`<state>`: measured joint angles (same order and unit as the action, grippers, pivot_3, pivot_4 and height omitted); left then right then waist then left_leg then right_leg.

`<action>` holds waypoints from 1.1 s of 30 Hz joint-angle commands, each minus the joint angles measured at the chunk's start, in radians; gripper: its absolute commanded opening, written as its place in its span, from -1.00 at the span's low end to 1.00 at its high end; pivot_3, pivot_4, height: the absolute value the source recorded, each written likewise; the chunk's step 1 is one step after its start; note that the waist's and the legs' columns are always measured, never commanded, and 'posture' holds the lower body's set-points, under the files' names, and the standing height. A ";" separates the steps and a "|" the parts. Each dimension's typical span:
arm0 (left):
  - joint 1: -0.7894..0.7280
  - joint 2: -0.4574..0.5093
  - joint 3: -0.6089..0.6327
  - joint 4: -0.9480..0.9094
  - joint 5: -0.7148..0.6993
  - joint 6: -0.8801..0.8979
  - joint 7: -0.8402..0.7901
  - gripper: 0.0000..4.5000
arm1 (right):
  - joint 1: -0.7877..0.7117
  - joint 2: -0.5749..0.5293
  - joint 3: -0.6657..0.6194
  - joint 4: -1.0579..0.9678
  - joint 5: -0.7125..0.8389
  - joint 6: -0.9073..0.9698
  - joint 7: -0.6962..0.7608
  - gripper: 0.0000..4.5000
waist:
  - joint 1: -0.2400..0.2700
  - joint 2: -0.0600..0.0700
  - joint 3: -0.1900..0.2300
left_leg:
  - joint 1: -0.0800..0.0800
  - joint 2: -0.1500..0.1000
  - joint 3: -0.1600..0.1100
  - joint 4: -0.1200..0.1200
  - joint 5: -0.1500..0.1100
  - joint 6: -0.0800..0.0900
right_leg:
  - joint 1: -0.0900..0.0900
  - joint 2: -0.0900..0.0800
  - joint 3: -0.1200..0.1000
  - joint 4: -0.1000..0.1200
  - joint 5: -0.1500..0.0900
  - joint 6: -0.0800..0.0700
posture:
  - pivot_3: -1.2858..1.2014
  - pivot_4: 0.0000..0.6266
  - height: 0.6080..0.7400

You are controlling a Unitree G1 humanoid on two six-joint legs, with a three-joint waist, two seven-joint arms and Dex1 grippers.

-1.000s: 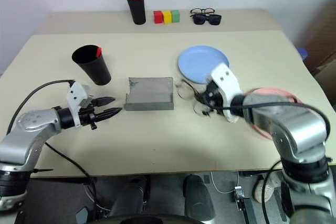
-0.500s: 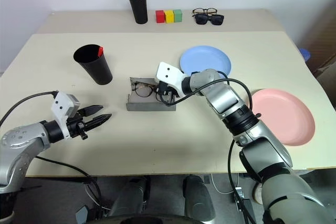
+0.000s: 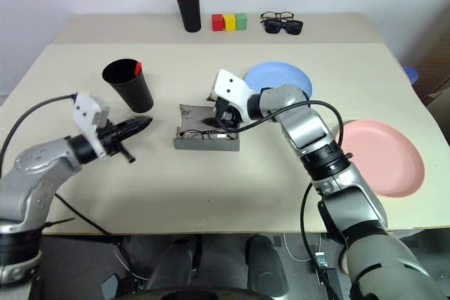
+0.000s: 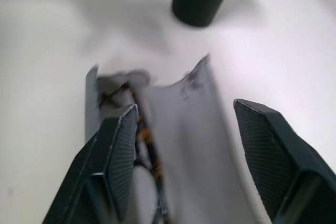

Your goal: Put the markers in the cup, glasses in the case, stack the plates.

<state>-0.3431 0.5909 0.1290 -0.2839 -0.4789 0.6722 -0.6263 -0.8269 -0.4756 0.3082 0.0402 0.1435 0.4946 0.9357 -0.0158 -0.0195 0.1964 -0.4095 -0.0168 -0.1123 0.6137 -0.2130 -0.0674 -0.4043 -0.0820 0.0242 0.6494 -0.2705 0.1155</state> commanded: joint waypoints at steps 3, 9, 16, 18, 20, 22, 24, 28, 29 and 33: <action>-0.276 -0.090 -0.189 0.270 0.150 -0.028 0.032 -0.98 | 0.166 -0.089 -0.110 -0.279 0.058 0.068 -0.015 0.38 | 0.003 0.000 0.000 | 0.000 -0.001 0.000 0.000 0.000 0.000 | 0.000 0.000 0.000 -0.001 0.000 0.000 | 0.03 -0.52 1.00; -0.633 -0.240 -0.216 0.835 0.219 -0.048 0.020 -0.98 | 0.443 -0.156 -0.219 -0.550 0.102 0.171 -0.098 0.38 | -0.011 -0.001 0.000 | -0.001 -0.001 0.000 0.001 0.000 0.000 | 0.000 0.000 0.000 -0.001 0.000 0.001 | 0.03 -0.52 1.00; -0.797 -0.274 -0.309 1.141 0.311 -0.068 -0.190 -0.98 | 0.525 -0.143 -0.246 -0.664 0.128 0.247 -0.190 0.38 | -0.033 -0.001 0.000 | 0.000 -0.001 0.000 0.000 0.000 0.000 | -0.001 0.000 0.000 0.001 0.000 0.002 | 0.03 -0.52 1.00; -0.807 -0.269 -0.329 1.164 0.339 -0.088 -0.231 -0.98 | 0.524 -0.141 -0.246 -0.667 0.135 0.252 -0.207 0.38 | -0.029 -0.001 0.000 | 0.000 -0.001 0.000 0.000 0.000 0.000 | 0.000 0.000 0.000 0.001 0.000 0.002 | 0.03 -0.52 1.00; -0.797 -0.255 -0.338 1.143 0.347 -0.099 -0.289 -0.98 | 0.521 -0.139 -0.240 -0.661 0.135 0.248 -0.219 0.38 | -0.027 -0.001 0.000 | -0.001 -0.001 0.000 0.001 0.000 0.000 | 0.000 0.000 0.000 0.001 0.000 0.002 | 0.03 -0.52 1.00; -0.780 -0.241 -0.338 1.107 0.349 -0.094 -0.326 -0.98 | 0.516 -0.139 -0.234 -0.652 0.135 0.243 -0.225 0.38 | -0.028 -0.001 0.000 | -0.001 -0.001 0.000 0.000 0.000 0.000 | 0.000 0.000 0.000 0.001 0.000 0.002 | 0.03 -0.52 1.00; -0.760 -0.229 -0.336 1.065 0.350 -0.081 -0.348 -0.98 | 0.512 -0.140 -0.231 -0.642 0.136 0.237 -0.228 0.38 | -0.028 -0.001 0.000 | -0.001 -0.001 -0.001 0.000 0.000 0.000 | 0.000 0.000 0.000 0.001 0.000 0.002 | 0.03 -0.52 1.00; -0.669 -0.184 -0.330 0.878 0.336 -0.007 -0.369 -0.98 | 0.495 -0.143 -0.219 -0.605 0.130 0.213 -0.225 0.38 | -0.030 -0.001 0.000 | -0.001 -0.001 0.000 0.000 0.000 0.000 | 0.000 0.000 0.000 0.001 0.000 0.002 | 0.03 -0.52 1.00; -0.642 -0.173 -0.327 0.822 0.329 0.018 -0.368 -0.98 | 0.490 -0.143 -0.217 -0.593 0.128 0.207 -0.224 0.38 | -0.030 0.000 0.000 | -0.001 -0.001 0.000 0.000 0.000 0.000 | 0.000 0.000 0.000 0.001 0.000 0.002 | 0.03 -0.52 1.00; -0.526 -0.128 -0.320 0.583 0.294 0.121 -0.362 -0.98 | 0.474 -0.145 -0.208 -0.553 0.121 0.181 -0.219 0.38 | -0.029 0.000 0.000 | 0.000 -0.001 -0.001 0.000 0.000 0.000 | 0.000 0.000 0.000 0.001 0.000 0.001 | 0.03 -0.52 1.00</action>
<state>-0.8981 0.4441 -0.1982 0.3842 -0.1706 0.7515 -0.9869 -0.3332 -0.6167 0.1053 -0.5085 0.2667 0.7044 0.7131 -0.0446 -0.0199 0.1966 -0.4098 -0.0175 -0.1127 0.6142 -0.2130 -0.0671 -0.4042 -0.0822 0.0247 0.6504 -0.2710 0.1170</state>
